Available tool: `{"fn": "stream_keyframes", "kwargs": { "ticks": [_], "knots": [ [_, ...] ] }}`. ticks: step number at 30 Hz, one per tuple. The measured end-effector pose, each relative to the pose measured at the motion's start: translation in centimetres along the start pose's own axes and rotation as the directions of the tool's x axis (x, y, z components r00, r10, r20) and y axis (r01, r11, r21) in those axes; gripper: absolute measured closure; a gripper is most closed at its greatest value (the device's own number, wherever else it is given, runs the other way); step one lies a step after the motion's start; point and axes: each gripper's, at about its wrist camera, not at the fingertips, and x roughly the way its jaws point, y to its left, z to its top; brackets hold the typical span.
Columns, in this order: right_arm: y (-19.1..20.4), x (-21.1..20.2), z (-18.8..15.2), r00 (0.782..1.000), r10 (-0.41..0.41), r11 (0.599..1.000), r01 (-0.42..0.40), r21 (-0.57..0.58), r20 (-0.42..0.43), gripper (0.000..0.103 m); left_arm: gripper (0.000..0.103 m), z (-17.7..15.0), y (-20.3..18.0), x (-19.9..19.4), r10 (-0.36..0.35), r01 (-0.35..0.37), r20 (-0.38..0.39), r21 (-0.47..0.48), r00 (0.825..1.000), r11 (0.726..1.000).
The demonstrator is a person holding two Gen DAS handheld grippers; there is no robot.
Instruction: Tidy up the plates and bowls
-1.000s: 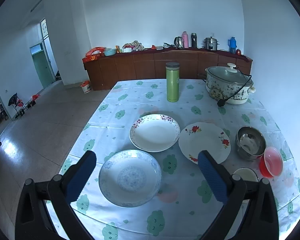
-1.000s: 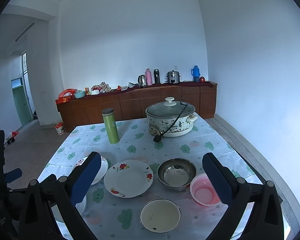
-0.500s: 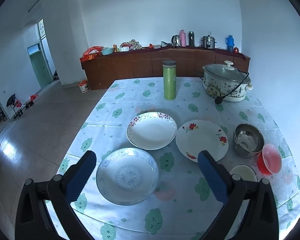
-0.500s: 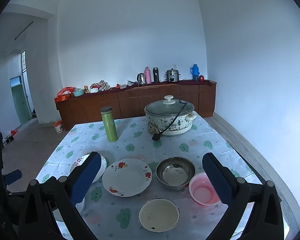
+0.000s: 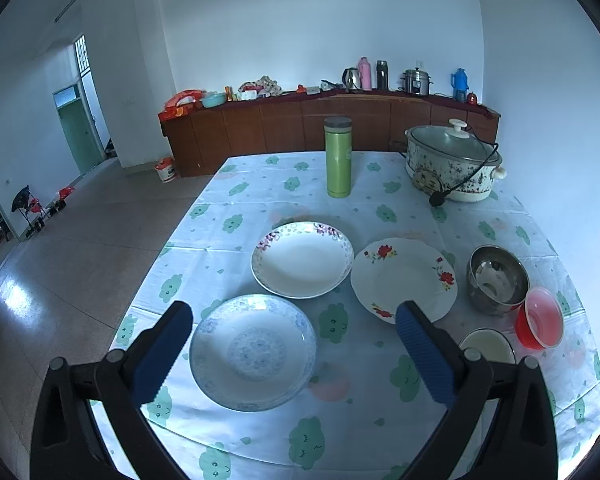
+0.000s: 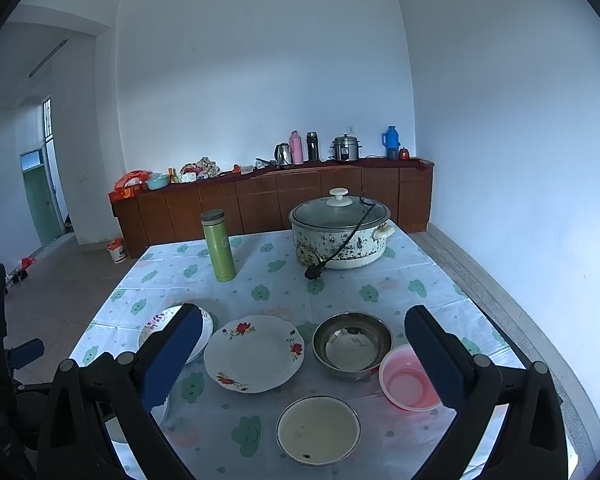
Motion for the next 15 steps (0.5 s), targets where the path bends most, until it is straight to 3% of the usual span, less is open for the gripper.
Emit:
{"fn": "stream_keyframes", "kwargs": {
  "ticks": [15],
  "knots": [
    [0.08, 0.32, -0.14, 1.0, 0.0, 1.0, 0.0, -0.001, -0.004, 0.001, 0.0, 0.03, 0.03, 0.29, -0.001, 0.001, -0.005, 0.0, 1.0, 1.0]
  ]
}}
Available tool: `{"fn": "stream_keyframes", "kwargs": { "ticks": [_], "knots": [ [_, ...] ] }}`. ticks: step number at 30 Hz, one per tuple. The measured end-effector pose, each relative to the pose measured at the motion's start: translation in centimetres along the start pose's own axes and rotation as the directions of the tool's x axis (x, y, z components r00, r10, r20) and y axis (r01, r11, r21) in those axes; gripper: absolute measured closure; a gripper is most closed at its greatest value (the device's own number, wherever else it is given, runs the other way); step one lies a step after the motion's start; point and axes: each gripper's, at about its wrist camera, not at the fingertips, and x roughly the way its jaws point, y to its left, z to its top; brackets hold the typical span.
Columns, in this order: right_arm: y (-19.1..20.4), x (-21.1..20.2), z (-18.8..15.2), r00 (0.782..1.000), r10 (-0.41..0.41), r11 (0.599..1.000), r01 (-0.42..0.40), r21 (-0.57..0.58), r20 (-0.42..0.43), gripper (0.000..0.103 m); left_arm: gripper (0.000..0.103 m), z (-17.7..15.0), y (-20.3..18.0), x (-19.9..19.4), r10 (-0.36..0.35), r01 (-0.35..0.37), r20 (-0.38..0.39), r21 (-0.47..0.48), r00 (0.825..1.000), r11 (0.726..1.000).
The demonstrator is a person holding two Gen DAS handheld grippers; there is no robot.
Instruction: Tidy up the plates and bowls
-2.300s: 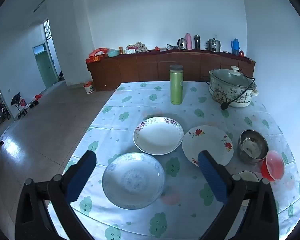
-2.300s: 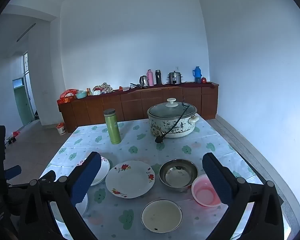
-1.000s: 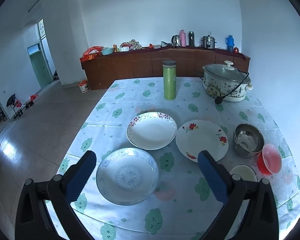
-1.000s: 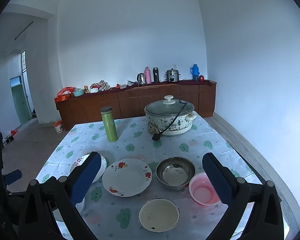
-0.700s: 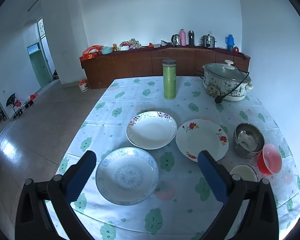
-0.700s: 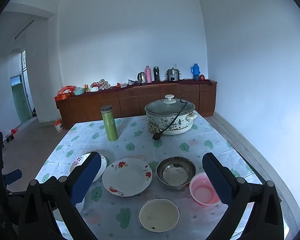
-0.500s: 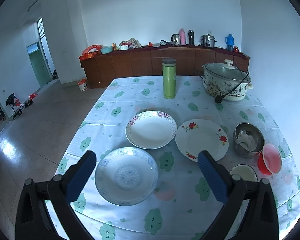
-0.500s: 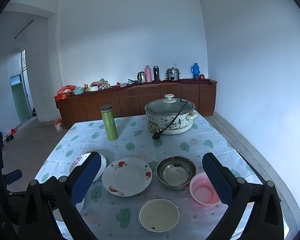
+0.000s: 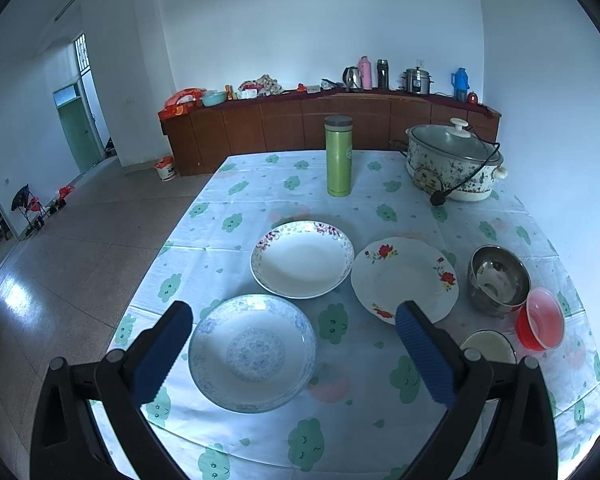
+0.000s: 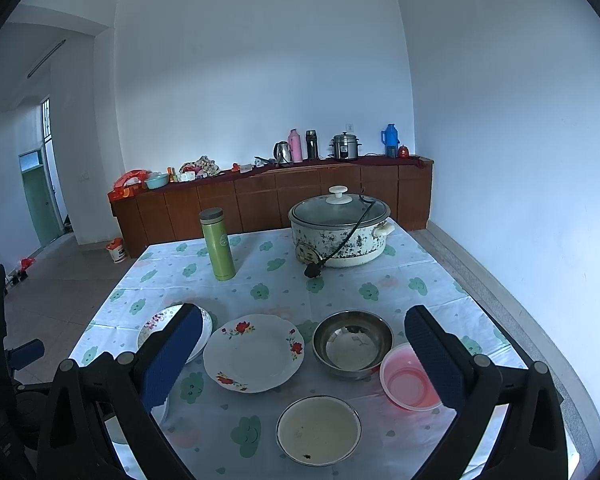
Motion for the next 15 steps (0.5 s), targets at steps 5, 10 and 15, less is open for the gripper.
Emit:
{"fn": "stream_keyframes", "kwargs": {
  "ticks": [5, 10, 15],
  "knots": [
    [0.01, 0.07, -0.05, 1.0, 0.0, 1.0, 0.0, 0.001, -0.001, 0.001, 0.0, -0.03, -0.03, 0.05, 0.0, 0.0, -0.001, 0.001, 1.0, 1.0],
    [0.06, 0.15, -0.12, 1.0, 0.001, 1.0, -0.001, 0.001, -0.001, 0.001, 0.0, 0.04, 0.05, 0.03, 0.0, 0.0, 0.0, 0.0, 1.0, 1.0],
    [0.12, 0.39, -0.35, 1.0, 0.001, 1.0, -0.001, 0.004, -0.016, 0.001, 0.0, -0.2, -0.13, 0.47, 0.003, -0.003, -0.012, -0.002, 1.0, 1.0]
  ]
}}
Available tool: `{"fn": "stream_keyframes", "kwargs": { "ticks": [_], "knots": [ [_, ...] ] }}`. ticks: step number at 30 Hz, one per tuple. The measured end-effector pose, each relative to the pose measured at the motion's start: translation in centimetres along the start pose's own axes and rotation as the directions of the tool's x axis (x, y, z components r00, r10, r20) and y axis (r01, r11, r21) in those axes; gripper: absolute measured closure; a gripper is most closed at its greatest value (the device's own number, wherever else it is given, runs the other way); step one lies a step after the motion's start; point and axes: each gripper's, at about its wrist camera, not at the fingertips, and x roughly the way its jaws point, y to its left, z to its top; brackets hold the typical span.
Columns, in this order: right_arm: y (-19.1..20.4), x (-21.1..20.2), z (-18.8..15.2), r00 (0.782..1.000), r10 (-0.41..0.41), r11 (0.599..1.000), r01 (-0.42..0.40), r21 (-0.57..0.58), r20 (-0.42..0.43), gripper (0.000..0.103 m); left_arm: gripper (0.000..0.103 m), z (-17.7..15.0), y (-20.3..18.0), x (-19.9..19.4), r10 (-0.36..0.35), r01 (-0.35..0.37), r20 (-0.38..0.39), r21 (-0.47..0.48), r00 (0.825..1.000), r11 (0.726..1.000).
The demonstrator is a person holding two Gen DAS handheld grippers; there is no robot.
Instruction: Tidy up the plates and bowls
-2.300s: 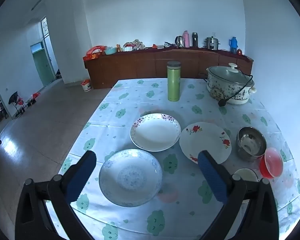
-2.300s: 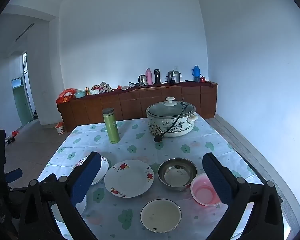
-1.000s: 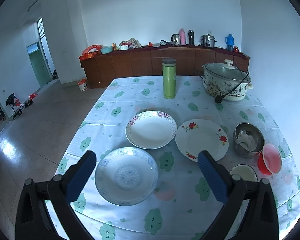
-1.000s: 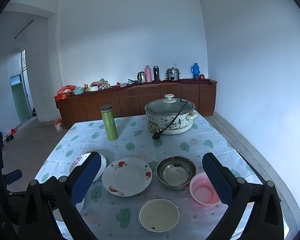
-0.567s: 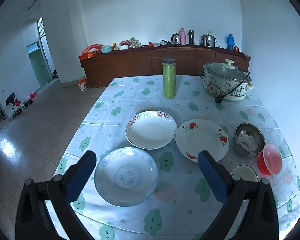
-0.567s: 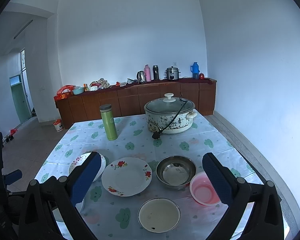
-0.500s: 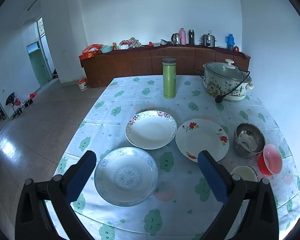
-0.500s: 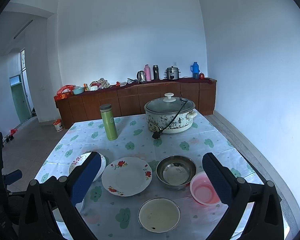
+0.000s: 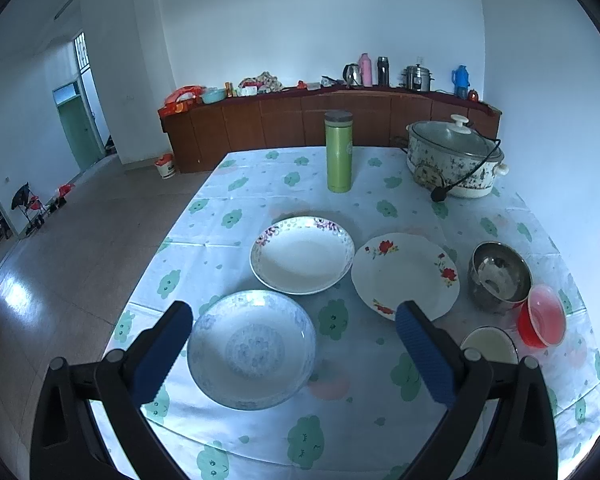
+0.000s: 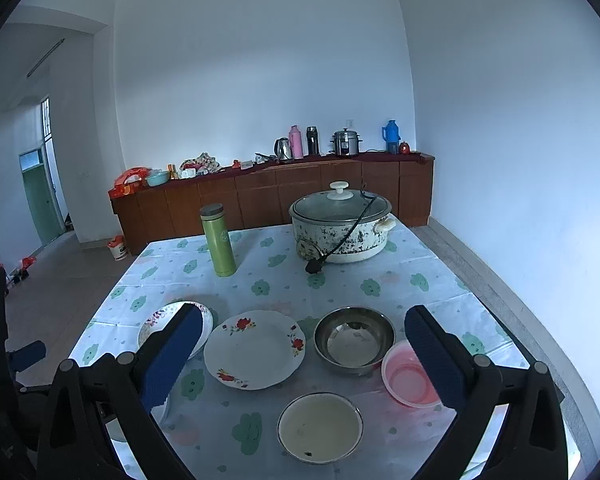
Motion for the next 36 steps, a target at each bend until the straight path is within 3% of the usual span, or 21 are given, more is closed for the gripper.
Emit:
{"fn": "stream_keyframes", "kwargs": {
  "ticks": [20, 24, 29, 36],
  "knots": [
    [0.2, 1.2, -0.1, 0.999, 0.008, 1.0, -0.008, -0.001, -0.044, 0.001, 0.0, -0.9, -0.1, 1.7, -0.004, 0.004, -0.046, 0.006, 0.999, 1.0],
    [0.1, 2.7, -1.0, 0.996, 0.017, 1.0, -0.018, -0.007, -0.093, 0.001, 0.0, -2.3, -0.2, 2.9, -0.011, 0.013, -0.053, 0.04, 0.999, 0.999],
    [0.5, 4.8, -3.0, 0.984, 0.019, 0.998, -0.029, -0.051, -0.177, 0.001, 0.0, -5.1, 1.1, 4.7, -0.007, 0.015, -0.13, 0.058, 0.992, 0.998],
    [2.0, 6.9, -4.3, 0.963, 0.088, 0.989, -0.116, -0.096, -0.256, 0.001, 0.0, -5.9, 4.1, 6.0, 0.058, -0.056, -0.139, 0.014, 0.989, 0.998]
  ]
}}
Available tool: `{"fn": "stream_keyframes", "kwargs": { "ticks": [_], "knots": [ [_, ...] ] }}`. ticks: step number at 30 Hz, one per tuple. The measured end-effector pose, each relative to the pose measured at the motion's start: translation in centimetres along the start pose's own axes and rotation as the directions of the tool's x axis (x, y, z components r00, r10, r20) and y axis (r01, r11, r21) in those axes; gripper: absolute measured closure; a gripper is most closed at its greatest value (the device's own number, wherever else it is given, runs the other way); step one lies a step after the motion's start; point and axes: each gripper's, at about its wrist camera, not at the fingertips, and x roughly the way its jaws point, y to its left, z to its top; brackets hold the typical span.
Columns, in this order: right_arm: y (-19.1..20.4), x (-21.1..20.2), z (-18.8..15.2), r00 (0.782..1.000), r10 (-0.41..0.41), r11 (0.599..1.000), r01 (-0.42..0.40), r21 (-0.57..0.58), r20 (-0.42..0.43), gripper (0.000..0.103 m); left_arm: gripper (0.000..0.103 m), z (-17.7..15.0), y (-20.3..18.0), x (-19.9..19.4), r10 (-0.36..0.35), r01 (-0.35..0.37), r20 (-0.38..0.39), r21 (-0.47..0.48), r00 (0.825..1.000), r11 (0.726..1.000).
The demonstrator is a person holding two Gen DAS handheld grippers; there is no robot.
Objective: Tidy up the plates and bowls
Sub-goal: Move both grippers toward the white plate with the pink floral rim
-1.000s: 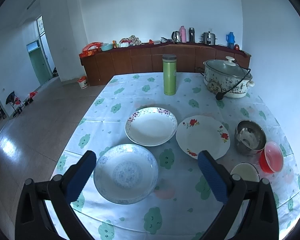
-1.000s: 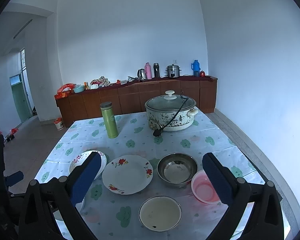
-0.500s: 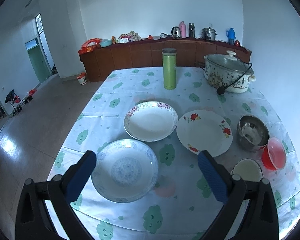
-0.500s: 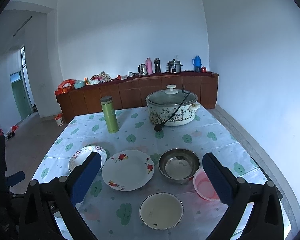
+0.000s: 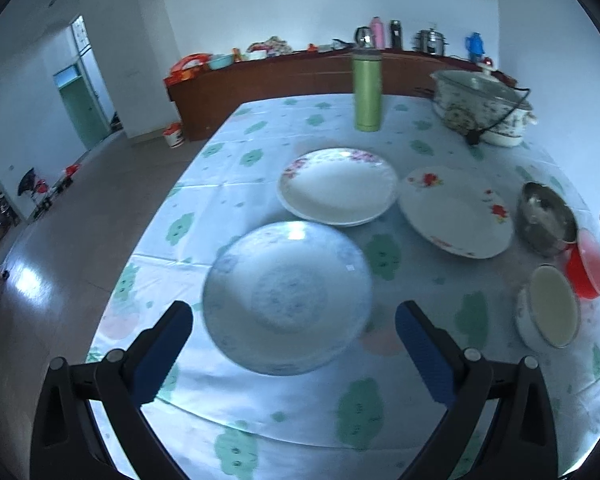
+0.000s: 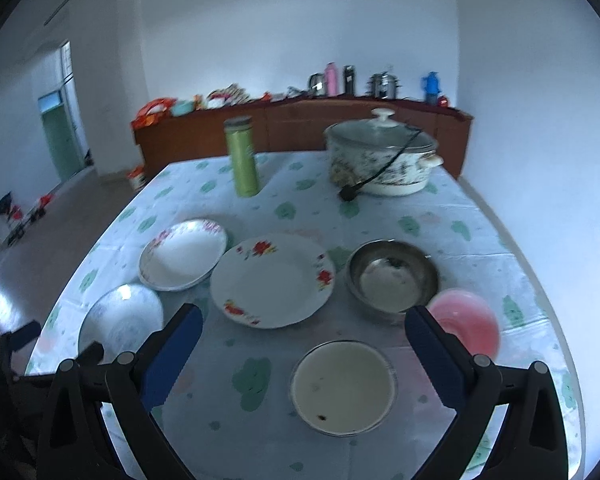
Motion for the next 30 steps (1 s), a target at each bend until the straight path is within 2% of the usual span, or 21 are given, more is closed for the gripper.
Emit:
{"fn": "stream_keyframes", "kwargs": {
  "ticks": [5, 11, 14, 20, 22, 24, 30],
  "knots": [
    [1.0, 1.2, -0.1, 0.999, 0.049, 0.999, -0.049, -0.021, -0.022, 0.001, 0.0, -0.2, 2.0, 1.5, 0.029, -0.031, -0.043, -0.045, 0.999, 0.999],
    [1.4, 2.5, 1.0, 0.996, 0.094, 0.995, -0.094, -0.025, -0.004, 0.001, 0.0, 2.3, 2.5, 2.1, 0.028, -0.028, 0.005, -0.035, 1.0, 0.999],
    [1.7, 3.4, 2.1, 0.992, 0.128, 0.992, -0.128, -0.02, 0.003, 0.009, 0.0, 3.9, 2.8, 2.7, 0.033, -0.032, 0.025, -0.042, 0.999, 0.999],
    [1.1, 6.1, 2.8, 0.991, 0.131, 0.991, -0.131, 0.019, -0.039, 0.023, 0.0, 6.6, 1.9, 4.5, 0.034, -0.034, 0.032, -0.01, 0.999, 0.999],
    [1.0, 6.8, 3.1, 0.988, 0.142, 0.99, -0.141, 0.024, -0.055, 0.034, 0.002, 7.4, 1.6, 5.4, 0.023, -0.023, 0.022, -0.002, 0.999, 1.0],
    [0.7, 7.9, 3.5, 0.985, 0.155, 0.987, -0.153, 0.04, -0.073, 0.037, 0.005, 8.3, 1.3, 6.0, -0.01, 0.01, 0.017, 0.0, 1.0, 1.0],
    [-1.0, 10.3, 3.5, 0.984, 0.135, 0.987, -0.123, 0.106, -0.114, 0.039, 0.006, 9.2, -1.8, 6.9, -0.081, 0.079, 0.029, 0.067, 0.996, 0.995]
  ]
}}
